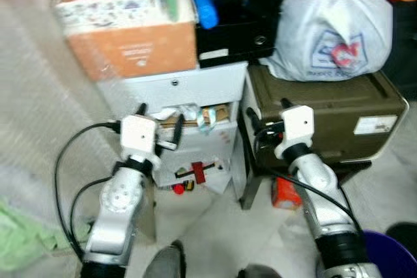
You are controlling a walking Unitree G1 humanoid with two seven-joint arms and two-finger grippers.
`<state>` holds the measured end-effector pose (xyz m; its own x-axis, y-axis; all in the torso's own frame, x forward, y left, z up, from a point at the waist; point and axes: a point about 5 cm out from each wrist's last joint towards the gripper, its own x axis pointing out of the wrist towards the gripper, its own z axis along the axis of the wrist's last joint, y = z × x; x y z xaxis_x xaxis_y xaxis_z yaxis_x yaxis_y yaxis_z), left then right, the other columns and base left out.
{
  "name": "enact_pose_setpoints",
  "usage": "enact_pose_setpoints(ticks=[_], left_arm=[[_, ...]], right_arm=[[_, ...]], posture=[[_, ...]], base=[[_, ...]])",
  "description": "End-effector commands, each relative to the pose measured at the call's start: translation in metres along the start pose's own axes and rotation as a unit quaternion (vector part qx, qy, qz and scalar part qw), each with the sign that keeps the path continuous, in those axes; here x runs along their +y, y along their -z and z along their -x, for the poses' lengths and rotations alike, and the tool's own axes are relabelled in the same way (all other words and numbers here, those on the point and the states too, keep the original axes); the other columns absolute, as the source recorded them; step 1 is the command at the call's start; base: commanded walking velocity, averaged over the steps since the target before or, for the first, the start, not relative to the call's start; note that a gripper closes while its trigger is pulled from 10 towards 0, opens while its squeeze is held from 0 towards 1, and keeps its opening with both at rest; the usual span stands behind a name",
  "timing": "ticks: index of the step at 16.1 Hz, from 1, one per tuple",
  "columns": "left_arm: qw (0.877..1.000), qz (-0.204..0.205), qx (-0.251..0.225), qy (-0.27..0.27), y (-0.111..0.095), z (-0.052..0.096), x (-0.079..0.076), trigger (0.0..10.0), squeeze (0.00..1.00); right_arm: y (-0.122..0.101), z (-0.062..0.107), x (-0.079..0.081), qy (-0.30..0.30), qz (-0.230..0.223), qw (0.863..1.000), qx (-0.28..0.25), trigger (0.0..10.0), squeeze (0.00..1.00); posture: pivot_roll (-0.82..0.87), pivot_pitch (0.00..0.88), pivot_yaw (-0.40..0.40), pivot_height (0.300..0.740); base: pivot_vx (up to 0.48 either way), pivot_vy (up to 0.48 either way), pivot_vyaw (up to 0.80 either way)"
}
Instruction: Clean up the room
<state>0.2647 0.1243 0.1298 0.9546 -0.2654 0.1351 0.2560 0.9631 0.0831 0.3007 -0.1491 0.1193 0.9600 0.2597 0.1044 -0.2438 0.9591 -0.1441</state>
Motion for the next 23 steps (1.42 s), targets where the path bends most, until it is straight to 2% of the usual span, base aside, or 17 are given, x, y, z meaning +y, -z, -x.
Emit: enact_pose_setpoints(ticks=[1,12,21,23], left_arm=[[1.0,-0.011,0.0,-0.008,-0.0015,0.0014,0.0061,10.0,0.0],[1.0,-0.004,0.002,-0.006,-0.0016,0.0001,0.0054,10.0,0.0],[1.0,-0.002,0.004,-0.007,-0.0014,-0.0003,0.0068,10.0,0.0],[1.0,0.008,0.002,-0.016,-0.0012,-0.0006,0.0083,10.0,0.0]], right_arm=[[-0.0018,-0.0014,0.003,-0.004,-0.005,1.0,-0.004,10.0,0.0],[-0.0014,-0.0021,0.0051,-0.005,-0.008,1.0,-0.002,10.0,0.0],[-0.0013,-0.0029,0.0062,-0.003,-0.01,1.0,-0.003,10.0,0.0],[-0.0013,-0.0032,0.0063,-0.004,-0.01,1.0,-0.003,10.0,0.0]], posture=[[-0.01,0.117,-0.024,0.74],[-0.01,0.122,-0.022,0.74],[-0.01,0.123,-0.017,0.74],[-0.01,0.121,-0.018,0.74]], base=[[0.0,0.0,0.0],[0.0,0.0,0.0],[0.0,-0.344,0.0],[0.0,0.0,0.0]])
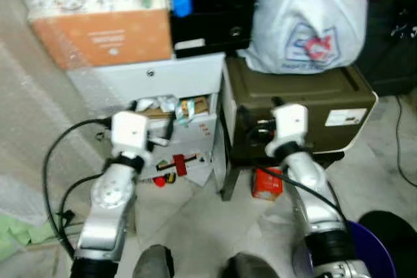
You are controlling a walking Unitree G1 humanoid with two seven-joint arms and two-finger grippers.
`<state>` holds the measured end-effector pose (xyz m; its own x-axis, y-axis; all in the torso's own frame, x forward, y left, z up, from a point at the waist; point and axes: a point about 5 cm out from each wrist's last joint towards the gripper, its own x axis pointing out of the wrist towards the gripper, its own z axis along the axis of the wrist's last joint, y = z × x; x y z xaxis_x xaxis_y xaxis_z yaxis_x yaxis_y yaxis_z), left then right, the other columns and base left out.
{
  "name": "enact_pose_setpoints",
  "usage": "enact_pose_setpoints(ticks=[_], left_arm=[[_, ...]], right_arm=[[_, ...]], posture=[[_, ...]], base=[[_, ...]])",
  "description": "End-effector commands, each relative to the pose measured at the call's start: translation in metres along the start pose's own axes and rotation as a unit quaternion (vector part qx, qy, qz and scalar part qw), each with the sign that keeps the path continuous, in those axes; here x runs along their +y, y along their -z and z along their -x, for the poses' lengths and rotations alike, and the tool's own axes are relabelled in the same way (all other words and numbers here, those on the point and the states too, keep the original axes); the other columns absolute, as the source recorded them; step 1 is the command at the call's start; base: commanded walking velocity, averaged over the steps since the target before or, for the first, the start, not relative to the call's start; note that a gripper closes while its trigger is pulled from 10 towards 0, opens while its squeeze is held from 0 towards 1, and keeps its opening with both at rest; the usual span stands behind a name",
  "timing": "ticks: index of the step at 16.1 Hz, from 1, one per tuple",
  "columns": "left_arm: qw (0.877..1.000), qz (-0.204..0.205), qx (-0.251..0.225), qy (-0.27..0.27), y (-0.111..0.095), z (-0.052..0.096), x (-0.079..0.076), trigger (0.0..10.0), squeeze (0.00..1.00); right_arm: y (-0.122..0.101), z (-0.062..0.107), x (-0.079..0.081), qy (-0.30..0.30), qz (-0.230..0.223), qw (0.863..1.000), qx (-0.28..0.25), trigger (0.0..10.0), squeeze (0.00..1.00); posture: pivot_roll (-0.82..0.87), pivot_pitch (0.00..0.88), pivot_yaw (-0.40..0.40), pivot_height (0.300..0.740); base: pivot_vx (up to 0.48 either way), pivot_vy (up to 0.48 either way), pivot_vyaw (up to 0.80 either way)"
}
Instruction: Clean up the room
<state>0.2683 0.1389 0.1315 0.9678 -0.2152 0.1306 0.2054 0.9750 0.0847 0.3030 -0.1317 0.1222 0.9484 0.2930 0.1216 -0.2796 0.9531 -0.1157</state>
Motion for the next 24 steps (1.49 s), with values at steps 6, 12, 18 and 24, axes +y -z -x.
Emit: enact_pose_setpoints(ticks=[6,12,18,24], left_arm=[[0.994,-0.052,0.083,-0.048,0.027,0.01,0.025,10.0,0.0],[0.989,-0.08,0.11,-0.055,0.046,0.055,0.049,10.0,0.0],[0.977,-0.088,0.168,-0.095,0.072,0.113,0.059,10.0,0.0],[0.931,-0.068,0.315,-0.172,0.128,0.172,0.087,10.0,0.0]], right_arm=[[0.009,0.01,-0.023,0.034,0.034,0.999,0.022,10.0,0.0],[0.026,0.041,-0.049,0.087,0.105,0.988,0.071,10.0,0.0],[0.058,0.11,-0.078,0.177,0.143,0.959,0.17,10.0,0.0],[0.107,0.157,-0.095,0.279,0.058,0.912,0.295,10.0,0.0]], posture=[[0.0,0.111,-0.012,0.74],[0.01,0.111,-0.013,0.74],[0.03,0.135,-0.027,0.74],[0.03,0.145,-0.024,0.74]], base=[[0.0,0.0,0.0],[0.0,0.0,0.0],[0.0,0.0,0.0],[0.0,0.0,0.0]])
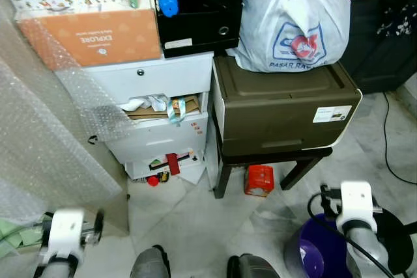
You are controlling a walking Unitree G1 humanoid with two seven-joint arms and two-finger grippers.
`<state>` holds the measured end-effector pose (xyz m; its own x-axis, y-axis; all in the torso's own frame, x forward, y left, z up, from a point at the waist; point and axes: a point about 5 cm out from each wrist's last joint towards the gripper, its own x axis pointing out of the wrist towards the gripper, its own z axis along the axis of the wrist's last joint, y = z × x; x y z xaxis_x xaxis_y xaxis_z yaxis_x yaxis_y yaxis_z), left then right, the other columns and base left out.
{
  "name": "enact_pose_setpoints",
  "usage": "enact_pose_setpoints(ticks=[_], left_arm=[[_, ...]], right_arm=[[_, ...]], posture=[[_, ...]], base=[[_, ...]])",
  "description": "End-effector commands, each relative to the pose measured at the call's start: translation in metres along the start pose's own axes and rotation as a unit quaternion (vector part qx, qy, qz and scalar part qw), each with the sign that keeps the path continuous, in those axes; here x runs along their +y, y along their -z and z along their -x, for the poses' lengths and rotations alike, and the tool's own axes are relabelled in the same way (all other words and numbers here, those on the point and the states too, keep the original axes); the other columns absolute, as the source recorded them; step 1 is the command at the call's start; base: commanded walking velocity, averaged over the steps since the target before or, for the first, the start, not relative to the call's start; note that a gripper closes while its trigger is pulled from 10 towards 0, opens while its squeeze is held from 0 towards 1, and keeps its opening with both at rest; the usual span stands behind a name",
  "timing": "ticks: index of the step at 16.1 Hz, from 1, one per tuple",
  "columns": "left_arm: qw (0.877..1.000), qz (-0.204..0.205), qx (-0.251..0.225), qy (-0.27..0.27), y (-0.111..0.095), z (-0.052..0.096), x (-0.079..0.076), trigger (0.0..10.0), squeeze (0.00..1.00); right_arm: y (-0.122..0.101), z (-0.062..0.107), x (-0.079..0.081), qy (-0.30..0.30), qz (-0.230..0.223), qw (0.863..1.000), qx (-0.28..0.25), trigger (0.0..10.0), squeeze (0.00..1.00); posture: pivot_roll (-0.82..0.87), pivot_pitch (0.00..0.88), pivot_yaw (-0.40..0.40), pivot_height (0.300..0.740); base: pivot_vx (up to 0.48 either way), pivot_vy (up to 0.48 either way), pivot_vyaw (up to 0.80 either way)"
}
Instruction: Clean up the room
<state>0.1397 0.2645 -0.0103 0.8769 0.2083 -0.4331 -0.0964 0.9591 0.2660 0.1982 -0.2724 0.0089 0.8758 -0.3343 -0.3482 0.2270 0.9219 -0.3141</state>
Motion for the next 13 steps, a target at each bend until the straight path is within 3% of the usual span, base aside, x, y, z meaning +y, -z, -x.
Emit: enact_pose_setpoints(ticks=[1,3,5,7,9,11,13], left_arm=[[0.999,-0.009,0.041,-0.02,0.018,0.001,0.007,10.0,0.0],[0.994,-0.01,0.099,-0.043,0.04,0.001,0.011,10.0,0.0],[0.983,-0.025,0.177,-0.044,0.064,-0.001,0.007,10.0,0.0],[0.964,-0.044,0.262,-0.024,0.082,-0.003,-0.001,10.0,0.0],[0.959,-0.036,0.278,-0.036,0.083,-0.006,0.0,10.0,0.0],[0.944,-0.051,0.325,-0.026,0.089,-0.004,0.001,10.0,0.0],[0.936,-0.073,0.344,-0.008,0.089,-0.006,0.0,10.0,0.0]], right_arm=[[0.013,-0.003,-0.004,0.009,-0.018,0.999,0.036,10.0,0.0],[0.027,-0.006,-0.003,0.005,-0.03,0.997,0.069,10.0,0.0],[0.045,-0.008,-0.004,-0.01,-0.008,0.993,0.12,10.0,0.0],[0.066,-0.003,0.004,-0.045,-0.03,0.98,0.19,10.0,0.0],[0.076,0.001,0.016,-0.083,-0.036,0.971,0.222,10.0,0.0],[0.087,0.008,0.028,-0.101,-0.02,0.959,0.264,10.0,0.0],[0.083,0.004,0.041,-0.115,-0.009,0.958,0.264,10.0,0.0]], posture=[[0.03,0.144,-0.023,0.74],[0.02,0.136,-0.02,0.74],[0.02,0.133,-0.018,0.74],[0.01,0.125,-0.018,0.74],[0.01,0.115,-0.017,0.74],[0.01,0.107,-0.019,0.74],[0.0,0.102,-0.015,0.74]], base=[[0.0,0.0,0.0],[0.0,0.0,0.0],[0.0,0.0,0.0],[0.0,0.0,0.0],[0.0,0.0,0.0],[0.0,0.0,0.0],[0.0,0.0,0.4]])
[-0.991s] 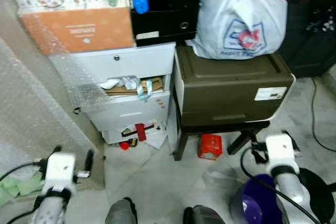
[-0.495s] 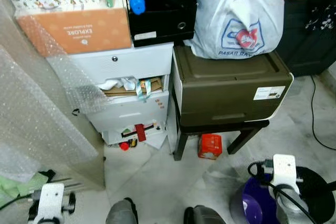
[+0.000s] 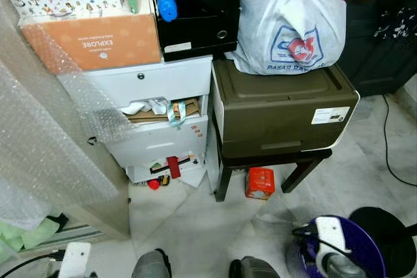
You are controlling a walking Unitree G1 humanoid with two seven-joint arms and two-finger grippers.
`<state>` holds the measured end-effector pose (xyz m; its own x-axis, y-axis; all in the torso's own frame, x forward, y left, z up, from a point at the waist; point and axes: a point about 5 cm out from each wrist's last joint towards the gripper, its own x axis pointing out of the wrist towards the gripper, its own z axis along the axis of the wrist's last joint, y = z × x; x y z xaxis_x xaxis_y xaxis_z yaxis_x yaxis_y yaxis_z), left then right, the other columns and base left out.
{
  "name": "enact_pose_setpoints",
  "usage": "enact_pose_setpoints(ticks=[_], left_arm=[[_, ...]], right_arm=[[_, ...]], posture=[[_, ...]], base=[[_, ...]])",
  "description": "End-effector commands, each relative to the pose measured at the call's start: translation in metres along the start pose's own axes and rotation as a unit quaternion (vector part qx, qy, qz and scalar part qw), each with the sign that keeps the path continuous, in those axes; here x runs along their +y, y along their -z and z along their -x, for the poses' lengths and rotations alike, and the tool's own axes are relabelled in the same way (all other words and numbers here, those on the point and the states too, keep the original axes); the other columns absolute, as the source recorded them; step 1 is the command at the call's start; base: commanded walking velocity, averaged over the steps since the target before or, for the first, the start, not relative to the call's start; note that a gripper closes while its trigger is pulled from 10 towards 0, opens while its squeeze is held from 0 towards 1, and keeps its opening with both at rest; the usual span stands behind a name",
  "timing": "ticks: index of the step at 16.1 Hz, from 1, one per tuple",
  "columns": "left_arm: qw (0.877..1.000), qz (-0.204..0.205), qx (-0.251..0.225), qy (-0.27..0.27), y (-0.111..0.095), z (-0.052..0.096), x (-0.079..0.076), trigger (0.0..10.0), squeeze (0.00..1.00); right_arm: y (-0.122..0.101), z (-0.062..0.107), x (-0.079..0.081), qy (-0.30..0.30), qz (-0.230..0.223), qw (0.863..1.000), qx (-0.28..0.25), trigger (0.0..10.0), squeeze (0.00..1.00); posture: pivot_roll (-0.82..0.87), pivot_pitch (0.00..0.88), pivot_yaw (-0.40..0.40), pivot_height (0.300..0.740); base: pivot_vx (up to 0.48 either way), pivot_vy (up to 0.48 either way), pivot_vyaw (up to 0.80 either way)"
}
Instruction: Clean up the room
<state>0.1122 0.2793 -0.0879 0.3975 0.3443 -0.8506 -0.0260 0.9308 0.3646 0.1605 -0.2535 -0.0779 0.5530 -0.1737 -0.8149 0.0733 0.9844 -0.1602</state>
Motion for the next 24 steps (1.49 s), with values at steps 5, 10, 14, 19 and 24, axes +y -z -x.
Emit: enact_pose_setpoints(ticks=[5,10,14,19,24], left_arm=[[1.0,-0.018,0.008,-0.003,0.004,-0.001,0.006,10.0,0.0],[1.0,-0.007,0.003,-0.018,0.006,0.0,0.013,10.0,0.0],[0.999,0.032,-0.011,-0.018,0.004,0.0,0.016,10.0,0.0],[0.993,0.107,-0.042,0.018,-0.008,-0.001,0.014,10.0,0.0],[0.994,0.095,-0.039,0.02,-0.006,-0.001,0.017,10.0,0.0]], right_arm=[[-0.03,-0.009,0.034,-0.013,0.017,1.0,-0.013,10.0,0.0],[-0.032,-0.01,0.031,-0.006,-0.003,1.0,-0.009,10.0,0.0],[-0.028,-0.01,0.037,0.007,-0.077,0.997,0.018,10.0,0.0],[-0.028,-0.01,0.048,-0.018,-0.073,0.997,0.019,10.0,0.0],[-0.031,-0.01,0.065,-0.043,-0.05,0.998,0.016,10.0,0.0]], posture=[[-0.01,0.095,-0.016,0.74],[-0.01,0.078,-0.024,0.74],[-0.01,0.072,-0.025,0.74],[-0.01,0.079,-0.02,0.74],[-0.01,0.086,-0.017,0.74]], base=[[0.0,0.0,0.8],[0.0,0.0,0.77],[0.0,0.0,0.0],[0.0,0.0,0.0],[0.0,0.186,0.0]])
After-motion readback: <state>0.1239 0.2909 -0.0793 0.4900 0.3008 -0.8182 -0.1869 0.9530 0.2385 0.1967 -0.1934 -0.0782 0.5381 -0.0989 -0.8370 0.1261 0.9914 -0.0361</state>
